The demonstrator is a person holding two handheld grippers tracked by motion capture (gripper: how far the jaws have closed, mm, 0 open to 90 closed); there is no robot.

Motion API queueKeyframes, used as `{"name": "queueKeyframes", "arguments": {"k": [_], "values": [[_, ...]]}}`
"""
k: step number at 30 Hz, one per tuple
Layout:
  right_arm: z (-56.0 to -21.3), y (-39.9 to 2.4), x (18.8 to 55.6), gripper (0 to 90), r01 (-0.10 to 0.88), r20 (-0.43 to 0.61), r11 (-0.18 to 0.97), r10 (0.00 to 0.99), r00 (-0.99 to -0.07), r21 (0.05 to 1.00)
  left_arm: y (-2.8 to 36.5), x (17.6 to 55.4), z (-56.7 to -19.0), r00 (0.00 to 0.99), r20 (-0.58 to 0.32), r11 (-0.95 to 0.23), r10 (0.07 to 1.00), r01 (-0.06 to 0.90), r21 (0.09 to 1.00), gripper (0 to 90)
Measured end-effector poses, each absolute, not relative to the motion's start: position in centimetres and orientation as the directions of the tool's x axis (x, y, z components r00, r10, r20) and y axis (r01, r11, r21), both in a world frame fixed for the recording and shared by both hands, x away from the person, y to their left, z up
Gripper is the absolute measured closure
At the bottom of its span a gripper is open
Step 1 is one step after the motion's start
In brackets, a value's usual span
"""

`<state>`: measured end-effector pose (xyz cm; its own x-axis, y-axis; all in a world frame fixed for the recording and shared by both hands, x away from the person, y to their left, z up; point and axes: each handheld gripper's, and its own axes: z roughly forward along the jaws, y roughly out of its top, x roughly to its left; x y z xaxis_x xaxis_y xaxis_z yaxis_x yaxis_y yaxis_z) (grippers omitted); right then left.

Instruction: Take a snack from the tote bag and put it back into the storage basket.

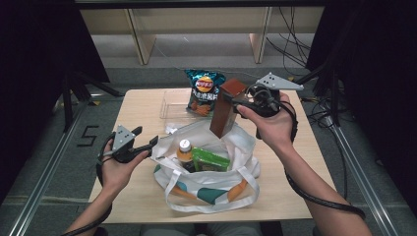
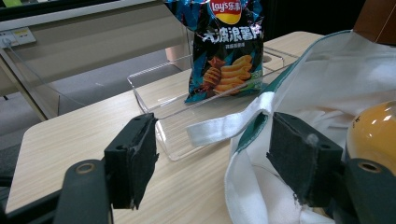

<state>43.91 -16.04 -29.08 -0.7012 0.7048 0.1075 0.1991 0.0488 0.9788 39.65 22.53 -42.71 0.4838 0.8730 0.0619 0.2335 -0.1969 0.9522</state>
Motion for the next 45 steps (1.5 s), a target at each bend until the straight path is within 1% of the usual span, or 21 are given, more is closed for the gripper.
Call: {"name": "queueKeyframes", "arguments": {"k": [3,4,6,9,18,20,21,22,29,31,32,34,45], "values": [[-28.7,-16.1,44.0,39.3,0.188,0.099,0.048,0.709,-0.698,0.981,22.6,39.7,-42.7,0.483,0.060,-0.195,0.874,0.235,0.952,31.5],[-28.5,-16.1,43.9,39.2,0.200,0.116,0.035,0.710,-0.695,0.979,22.6,39.7,-42.7,0.482,0.059,-0.194,0.874,0.235,0.952,31.5],[-28.1,-16.2,44.1,39.3,0.171,0.097,0.033,0.712,-0.696,0.985,22.6,39.7,-42.7,0.482,0.060,-0.194,0.874,0.234,0.953,31.5],[-27.7,-16.2,44.1,39.3,0.178,0.105,0.029,0.715,-0.691,0.984,22.5,39.7,-42.7,0.484,0.062,-0.197,0.873,0.233,0.952,31.5],[-26.7,-16.1,45.7,39.3,0.162,0.096,0.018,0.743,-0.663,0.987,22.5,39.7,-42.7,0.483,0.060,-0.194,0.874,0.234,0.953,31.5],[-26.8,-15.9,46.1,39.3,0.166,0.096,0.018,0.751,-0.653,0.986,22.5,39.7,-42.7,0.483,0.059,-0.193,0.874,0.233,0.953,31.5],[-26.9,-15.8,46.2,39.3,0.177,0.113,0.005,0.750,-0.651,0.984,22.5,39.7,-42.7,0.483,0.060,-0.194,0.874,0.233,0.953,31.6],[-26.9,-15.8,46.6,39.3,0.161,0.089,0.022,0.757,-0.648,0.987,22.5,39.7,-42.7,0.483,0.060,-0.194,0.874,0.233,0.953,31.5],[-27.1,-15.6,47.5,39.3,0.187,0.119,-0.001,0.774,-0.622,0.982,22.6,39.7,-42.7,0.482,0.059,-0.193,0.874,0.232,0.953,31.6],[-27.3,-15.4,48.0,39.2,0.177,0.099,0.015,0.782,-0.615,0.984,22.5,39.7,-42.7,0.484,0.063,-0.196,0.873,0.231,0.953,31.6],[-27.3,-15.2,48.0,39.3,0.189,0.113,0.006,0.785,-0.609,0.982,22.5,39.7,-42.7,0.484,0.062,-0.196,0.873,0.231,0.953,31.6],[-27.4,-15.2,48.5,39.2,0.170,0.088,0.019,0.794,-0.601,0.985,22.5,39.7,-42.7,0.483,0.062,-0.195,0.873,0.229,0.954,31.6],[-28.3,-14.4,49.8,39.2,0.175,0.082,0.022,0.823,-0.562,0.984,22.6,39.6,-42.6,0.483,0.060,-0.193,0.874,0.231,0.954,31.7]]}}
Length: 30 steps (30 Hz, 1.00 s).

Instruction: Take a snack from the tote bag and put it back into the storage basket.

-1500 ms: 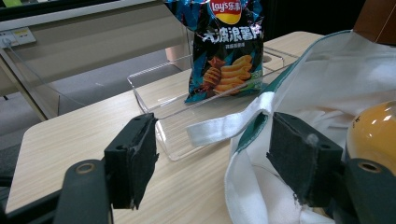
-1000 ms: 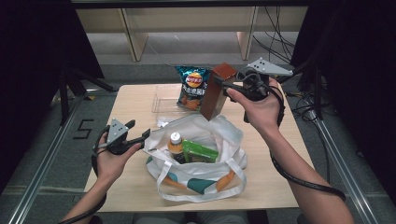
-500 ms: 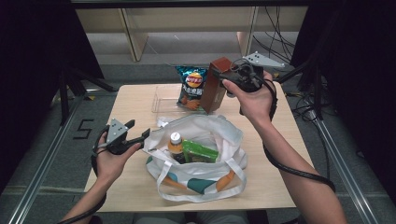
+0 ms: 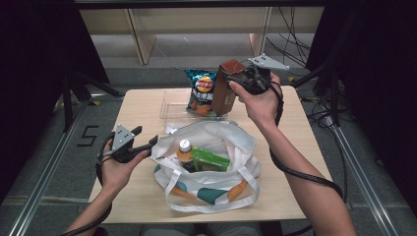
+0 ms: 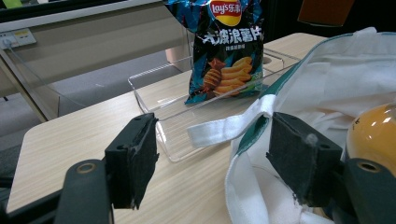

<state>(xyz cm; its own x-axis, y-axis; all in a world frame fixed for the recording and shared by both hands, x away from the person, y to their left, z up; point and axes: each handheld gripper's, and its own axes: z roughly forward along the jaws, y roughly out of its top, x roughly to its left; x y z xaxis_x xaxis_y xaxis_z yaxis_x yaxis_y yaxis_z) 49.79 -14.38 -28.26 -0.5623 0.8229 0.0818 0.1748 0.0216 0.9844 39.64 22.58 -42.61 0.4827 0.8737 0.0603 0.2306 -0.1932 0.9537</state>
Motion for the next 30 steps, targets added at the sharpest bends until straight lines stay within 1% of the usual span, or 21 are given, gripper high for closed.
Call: {"name": "queueKeyframes", "arguments": {"k": [2,7,9,12,14,15,16,20,22,23,24,25,26,30], "values": [[-28.4,-14.2,49.8,39.2,0.198,0.101,0.013,0.826,-0.554,0.980,22.6,39.6,-42.6,0.482,0.061,-0.194,0.874,0.231,0.953,31.7],[-28.7,-14.0,50.3,39.2,0.185,0.081,0.027,0.833,-0.547,0.982,22.6,39.7,-42.6,0.482,0.059,-0.191,0.874,0.230,0.954,31.7],[-28.7,-13.8,50.2,39.2,0.199,0.093,0.020,0.837,-0.540,0.980,22.6,39.7,-42.6,0.482,0.059,-0.192,0.874,0.231,0.954,31.7],[-28.8,-13.7,50.5,39.2,0.188,0.086,0.022,0.835,-0.543,0.982,22.6,39.7,-42.6,0.482,0.059,-0.191,0.874,0.231,0.954,31.7],[-28.8,-13.6,50.5,39.2,0.206,0.098,0.017,0.838,-0.537,0.978,22.6,39.7,-42.6,0.483,0.062,-0.195,0.873,0.230,0.953,31.7],[-28.9,-13.6,50.7,39.2,0.188,0.076,0.032,0.839,-0.539,0.982,22.6,39.6,-42.6,0.483,0.062,-0.194,0.873,0.230,0.954,31.7],[-28.9,-13.4,50.6,39.2,0.209,0.103,0.013,0.840,-0.533,0.978,22.6,39.7,-42.7,0.486,0.059,-0.190,0.872,0.226,0.955,31.7],[-29.1,-13.5,50.9,39.2,0.198,0.096,0.015,0.838,-0.537,0.980,22.6,39.7,-42.6,0.484,0.057,-0.189,0.873,0.228,0.955,31.7],[-29.2,-13.4,51.0,39.1,0.212,0.113,0.001,0.840,-0.530,0.977,22.6,39.7,-42.6,0.482,0.059,-0.192,0.874,0.231,0.954,31.7],[-29.4,-13.5,51.2,39.1,0.199,0.092,0.018,0.844,-0.529,0.980,22.6,39.7,-42.6,0.483,0.059,-0.192,0.873,0.231,0.954,31.7],[-29.4,-13.5,51.2,39.1,0.199,0.092,0.018,0.844,-0.529,0.980,22.6,39.7,-42.6,0.483,0.059,-0.192,0.873,0.231,0.954,31.7],[-29.3,-13.3,51.1,39.1,0.220,0.117,0.002,0.843,-0.525,0.976,22.6,39.7,-42.7,0.488,0.059,-0.190,0.871,0.225,0.956,31.7],[-29.4,-13.3,51.3,39.2,0.202,0.100,0.011,0.843,-0.529,0.979,22.6,39.7,-42.7,0.487,0.057,-0.189,0.872,0.226,0.956,31.8],[-29.6,-13.2,51.5,39.1,0.210,0.103,0.012,0.843,-0.527,0.978,22.6,39.6,-42.6,0.483,0.059,-0.192,0.873,0.230,0.954,31.7]]}}
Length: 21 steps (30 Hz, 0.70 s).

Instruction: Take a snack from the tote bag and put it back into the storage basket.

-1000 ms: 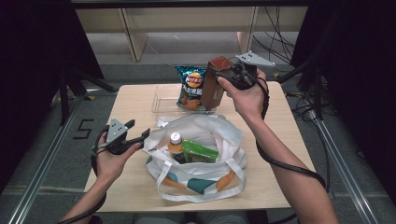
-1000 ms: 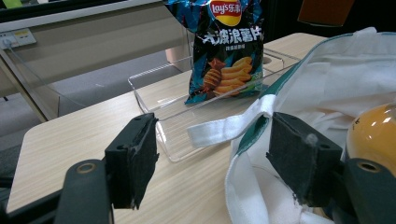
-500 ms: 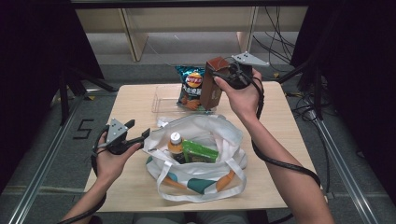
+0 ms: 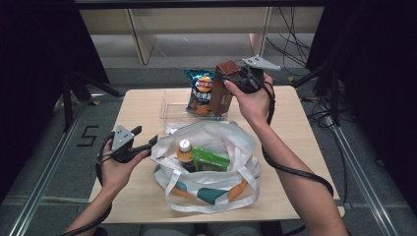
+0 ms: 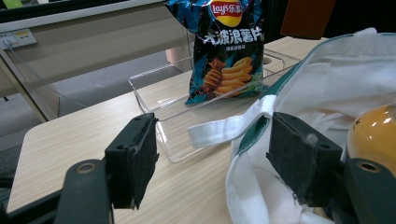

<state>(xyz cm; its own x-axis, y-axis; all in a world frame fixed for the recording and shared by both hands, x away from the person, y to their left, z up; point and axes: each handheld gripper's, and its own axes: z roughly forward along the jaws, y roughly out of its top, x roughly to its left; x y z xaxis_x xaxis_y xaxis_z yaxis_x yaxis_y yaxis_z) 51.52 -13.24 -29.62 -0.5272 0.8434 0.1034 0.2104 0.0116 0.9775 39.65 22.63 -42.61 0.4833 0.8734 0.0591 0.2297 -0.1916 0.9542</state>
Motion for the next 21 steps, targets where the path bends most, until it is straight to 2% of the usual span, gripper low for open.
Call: {"name": "queueKeyframes", "arguments": {"k": [21], "values": [[-30.5,-12.2,53.0,39.2,0.227,0.099,0.014,0.873,-0.477,0.974,22.6,39.6,-42.6,0.486,0.059,-0.192,0.872,0.230,0.954,31.8]]}}
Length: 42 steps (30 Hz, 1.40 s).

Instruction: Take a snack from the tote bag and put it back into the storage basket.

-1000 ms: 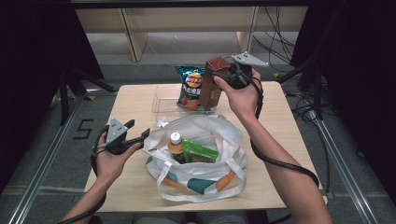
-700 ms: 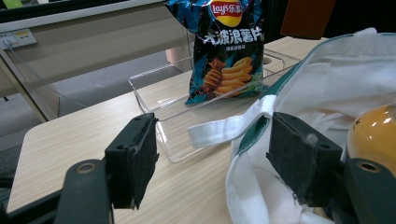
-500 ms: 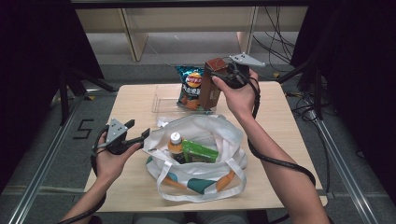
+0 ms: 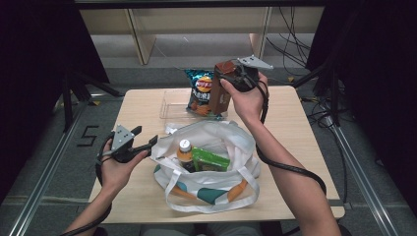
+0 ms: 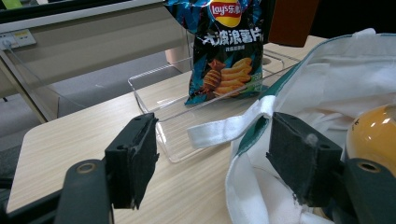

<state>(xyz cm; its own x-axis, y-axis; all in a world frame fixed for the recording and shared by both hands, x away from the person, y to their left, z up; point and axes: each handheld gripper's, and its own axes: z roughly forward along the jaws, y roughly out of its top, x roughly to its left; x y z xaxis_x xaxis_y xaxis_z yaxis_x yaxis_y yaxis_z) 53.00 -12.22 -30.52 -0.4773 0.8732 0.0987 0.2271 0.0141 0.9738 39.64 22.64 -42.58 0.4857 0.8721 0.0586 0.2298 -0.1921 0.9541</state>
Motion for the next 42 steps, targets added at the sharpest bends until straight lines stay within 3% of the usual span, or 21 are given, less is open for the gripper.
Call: {"name": "queueKeyframes", "arguments": {"k": [42], "values": [[-33.2,-9.9,54.7,39.1,0.260,0.102,-0.006,0.929,-0.357,0.966,22.7,39.6,-42.5,0.488,0.060,-0.192,0.871,0.224,0.955,31.8]]}}
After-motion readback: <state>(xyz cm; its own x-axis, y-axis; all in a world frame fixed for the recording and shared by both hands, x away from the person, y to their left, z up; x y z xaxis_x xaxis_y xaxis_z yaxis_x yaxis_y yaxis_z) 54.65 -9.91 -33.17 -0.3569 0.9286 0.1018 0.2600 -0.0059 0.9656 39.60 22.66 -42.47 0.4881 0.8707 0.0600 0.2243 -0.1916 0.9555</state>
